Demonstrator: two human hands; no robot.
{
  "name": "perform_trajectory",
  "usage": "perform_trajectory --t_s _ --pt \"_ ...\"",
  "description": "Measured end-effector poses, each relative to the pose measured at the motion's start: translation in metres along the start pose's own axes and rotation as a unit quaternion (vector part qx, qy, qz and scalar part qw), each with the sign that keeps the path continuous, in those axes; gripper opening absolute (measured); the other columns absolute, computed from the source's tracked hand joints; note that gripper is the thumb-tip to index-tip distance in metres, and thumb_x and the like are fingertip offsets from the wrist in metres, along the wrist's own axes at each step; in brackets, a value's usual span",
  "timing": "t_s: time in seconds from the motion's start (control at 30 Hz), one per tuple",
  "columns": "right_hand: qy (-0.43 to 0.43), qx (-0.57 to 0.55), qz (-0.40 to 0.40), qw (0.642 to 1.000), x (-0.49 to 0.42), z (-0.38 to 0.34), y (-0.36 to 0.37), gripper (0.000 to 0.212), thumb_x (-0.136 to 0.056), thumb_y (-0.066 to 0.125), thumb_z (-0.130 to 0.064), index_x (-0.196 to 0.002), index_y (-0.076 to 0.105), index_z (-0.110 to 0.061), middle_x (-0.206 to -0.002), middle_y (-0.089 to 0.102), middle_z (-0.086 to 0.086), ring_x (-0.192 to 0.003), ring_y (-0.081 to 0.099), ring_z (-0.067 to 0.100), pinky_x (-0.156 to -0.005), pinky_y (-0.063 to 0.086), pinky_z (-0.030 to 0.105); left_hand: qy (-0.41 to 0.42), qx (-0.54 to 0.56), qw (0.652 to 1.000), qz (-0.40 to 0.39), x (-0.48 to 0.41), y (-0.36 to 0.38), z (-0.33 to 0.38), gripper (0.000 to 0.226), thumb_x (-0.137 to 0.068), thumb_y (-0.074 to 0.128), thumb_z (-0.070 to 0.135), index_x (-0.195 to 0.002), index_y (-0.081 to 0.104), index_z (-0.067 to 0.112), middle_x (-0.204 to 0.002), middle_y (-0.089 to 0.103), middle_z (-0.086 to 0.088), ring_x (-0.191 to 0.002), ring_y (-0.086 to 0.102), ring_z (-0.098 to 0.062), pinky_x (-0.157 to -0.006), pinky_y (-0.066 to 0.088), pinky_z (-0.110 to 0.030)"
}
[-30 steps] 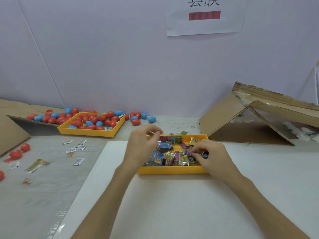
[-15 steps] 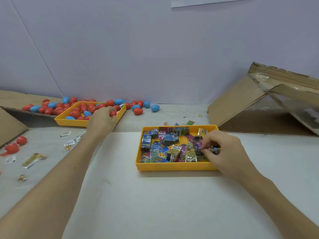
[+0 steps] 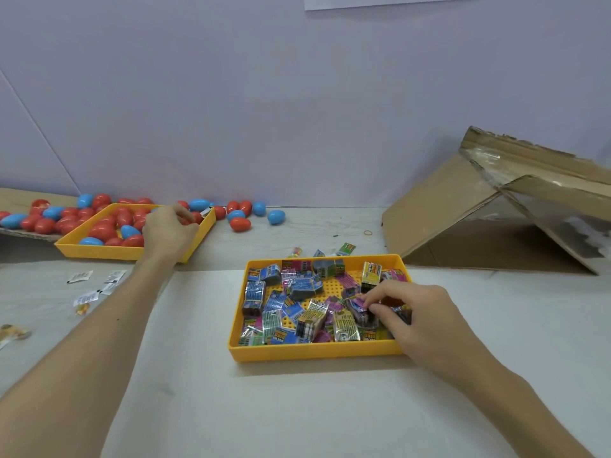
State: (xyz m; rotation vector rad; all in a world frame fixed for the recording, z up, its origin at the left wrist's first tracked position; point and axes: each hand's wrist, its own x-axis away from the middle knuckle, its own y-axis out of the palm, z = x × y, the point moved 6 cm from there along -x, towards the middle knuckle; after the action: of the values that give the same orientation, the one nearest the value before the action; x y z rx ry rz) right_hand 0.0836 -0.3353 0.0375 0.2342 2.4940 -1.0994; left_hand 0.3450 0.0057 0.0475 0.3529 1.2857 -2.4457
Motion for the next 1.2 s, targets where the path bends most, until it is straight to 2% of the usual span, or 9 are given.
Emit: perform_trajectory --t_s 0.17,0.27,0.4,0.5,0.63,0.83,0.93,1.1,1.2 --pt "0.0 0.004 -0.005 1.0 -0.001 -0.002 0.003 0.02 -0.092 0.069 -0.008 -0.088 0.069 -0.028 -0.077 0.067 -0.018 -0.074 0.062 0.006 -0.062 0.039 0.008 0.011 0.026 1.0 0.012 0.006 -0.013 0.008 0.031 -0.093 0.065 0.005 -0.124 0.068 0.003 -0.114 0.071 -0.02 -0.101 0.065 -0.034 -0.094 0.055 -0.045" --pt "-0.013 0.034 -0.009 0.999 -0.002 -0.004 0.004 0.018 -0.094 0.068 -0.015 -0.087 0.066 -0.031 -0.074 0.065 -0.017 -0.066 0.058 0.007 -0.061 0.036 0.012 0.072 0.026 0.997 0.022 0.024 -0.028 0.043 0.03 -0.099 0.049 0.011 -0.118 0.071 0.009 -0.113 0.069 -0.02 -0.103 0.061 -0.036 -0.094 0.05 -0.044" --pt "-0.017 0.066 -0.009 0.998 0.001 -0.005 0.007 0.019 -0.096 0.066 -0.021 -0.09 0.062 -0.039 -0.081 0.064 -0.022 -0.074 0.058 0.007 -0.074 0.037 0.019 0.163 0.129 0.973 -0.1 0.087 -0.035 0.124 0.035 -0.099 0.039 0.015 -0.086 0.069 0.028 -0.093 0.047 -0.001 -0.08 0.053 -0.015 -0.073 0.037 -0.026" --pt "-0.04 0.046 0.014 0.998 0.001 -0.012 0.005 0.014 -0.093 0.069 -0.011 -0.091 0.07 -0.025 -0.085 0.063 -0.022 -0.081 0.06 0.004 -0.073 0.04 0.013 0.226 0.15 0.94 -0.207 0.155 -0.022 0.168 0.035 -0.091 0.04 0.03 -0.072 0.069 0.028 -0.09 0.045 0.005 -0.082 0.05 -0.004 -0.072 0.035 -0.021" --pt "-0.063 0.027 0.04 0.997 0.003 -0.017 -0.002 0.015 -0.088 0.072 -0.003 -0.087 0.071 -0.018 -0.086 0.065 -0.014 -0.083 0.06 0.007 -0.076 0.046 0.02 0.268 0.138 0.909 -0.289 0.204 0.007 0.186 0.013 -0.092 0.064 0.033 -0.097 0.077 0.032 -0.096 0.044 0.005 -0.088 0.05 -0.006 -0.069 0.035 -0.015" --pt "-0.027 -0.002 0.049 0.998 0.006 -0.012 -0.004 0.015 -0.088 0.072 -0.003 -0.087 0.075 -0.018 -0.083 0.067 -0.019 -0.086 0.061 -0.001 -0.076 0.041 0.006 0.264 0.087 0.882 -0.38 0.218 0.031 0.172 0.034 -0.088 0.073 0.045 -0.121 0.069 0.038 -0.1 0.039 0.014 -0.097 0.044 -0.009 -0.07 0.035 -0.019" --pt "-0.026 -0.007 0.065 0.998 0.006 -0.014 -0.005 0.016 -0.087 0.072 -0.002 -0.086 0.074 -0.018 -0.084 0.067 -0.018 -0.087 0.061 0.001 -0.076 0.04 0.007 0.24 0.106 0.895 -0.361 0.221 0.031 0.165 0.039 -0.085 0.075 0.047 -0.123 0.067 0.039 -0.099 0.037 0.02 -0.097 0.047 -0.006 -0.069 0.035 -0.014" --pt "-0.022 -0.03 0.093 0.995 0.006 -0.015 -0.009 0.019 -0.092 0.068 -0.004 -0.084 0.068 -0.022 -0.08 0.067 -0.014 -0.081 0.063 0.01 -0.071 0.044 0.017 0.215 0.085 0.905 -0.356 0.224 0.036 0.164 0.038 -0.084 0.075 0.041 -0.121 0.066 0.041 -0.108 0.043 0.01 -0.107 0.051 -0.015 -0.095 0.05 -0.036" --pt "-0.006 -0.089 0.147 0.985 0.006 -0.017 -0.022 0.017 -0.097 0.063 -0.009 -0.088 0.065 -0.023 -0.081 0.07 -0.012 -0.08 0.066 0.011 -0.072 0.048 0.017 0.194 0.106 0.899 -0.379 0.224 0.035 0.161 0.037 -0.084 0.077 0.042 -0.12 0.068 0.04 -0.103 0.041 0.023 -0.103 0.051 -0.008 -0.091 0.045 -0.025"
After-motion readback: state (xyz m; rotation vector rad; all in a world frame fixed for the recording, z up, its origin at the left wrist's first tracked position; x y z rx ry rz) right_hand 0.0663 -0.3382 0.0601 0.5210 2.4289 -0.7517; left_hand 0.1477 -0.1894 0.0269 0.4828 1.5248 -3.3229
